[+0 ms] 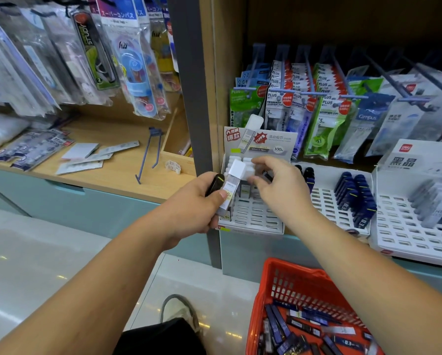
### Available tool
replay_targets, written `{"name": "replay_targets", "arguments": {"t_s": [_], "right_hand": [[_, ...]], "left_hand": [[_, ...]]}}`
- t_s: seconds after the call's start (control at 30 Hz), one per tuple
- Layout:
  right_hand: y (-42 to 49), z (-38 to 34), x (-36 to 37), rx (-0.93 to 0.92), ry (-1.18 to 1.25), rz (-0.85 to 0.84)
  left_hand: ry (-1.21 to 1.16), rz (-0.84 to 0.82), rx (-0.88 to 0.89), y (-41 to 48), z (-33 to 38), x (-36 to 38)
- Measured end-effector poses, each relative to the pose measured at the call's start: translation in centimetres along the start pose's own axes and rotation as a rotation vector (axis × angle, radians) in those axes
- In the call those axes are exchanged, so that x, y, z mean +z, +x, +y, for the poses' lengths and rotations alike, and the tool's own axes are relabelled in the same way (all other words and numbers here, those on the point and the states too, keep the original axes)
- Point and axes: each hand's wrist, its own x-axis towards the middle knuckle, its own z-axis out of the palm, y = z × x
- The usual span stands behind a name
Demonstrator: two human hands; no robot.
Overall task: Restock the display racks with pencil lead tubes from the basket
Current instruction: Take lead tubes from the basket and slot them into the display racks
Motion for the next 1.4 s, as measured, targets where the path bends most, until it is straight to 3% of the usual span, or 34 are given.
{"name": "replay_targets", "arguments": {"t_s": [0.17, 0.27, 0.4, 0.47, 0.6, 0.77, 0.93, 1.1, 1.27, 1.4], "right_hand": [[0.1, -0.7, -1.0, 0.04, 0.265, 0.062], [0.0, -2.3, -1.9, 0.126, 0.582, -0.06], [0.0, -2.5, -2.0, 0.256, 0.71, -0.105], [0.5, -2.2, -2.7, 0.34, 0.768, -0.044], [1.2, -1.1, -3.9, 0.174, 0.445, 0.089], [0.1, -0.2, -2.7, 0.042, 0.237, -0.002], [-0.5, 0.7, -0.6, 0.002, 0.122, -0.052], [-0.6, 0.8, -0.3, -0.026, 0.065, -0.023], [-0.7, 0.0, -0.4, -0.127, -0.163, -0.003], [-1.1, -0.5, -1.8, -0.215, -0.494, -0.157]], "left_hand": [[0.032, 0.073, -0.014, 0.3, -0.2, 0.0], [0.021, 0.087, 0.016, 0.4, -0.2, 0.0], [0.038, 0.097, 0.041, 0.2, 0.1, 0.0], [0.01, 0.151, 0.031, 0.1, 0.2, -0.1], [0.067, 0.243, -0.032, -0.1, 0.3, -0.5], [-0.104, 0.081, -0.087, 0.1, 0.7, 0.1], [-0.057, -0.063, -0.032, -0.5, 0.8, 0.0], [-0.116, 0.027, -0.038, -0.7, 0.7, -0.2], [-0.066, 0.141, -0.006, -0.2, 0.8, 0.0], [-0.067, 0.182, 0.032, 0.1, 1.0, 0.5]]}}
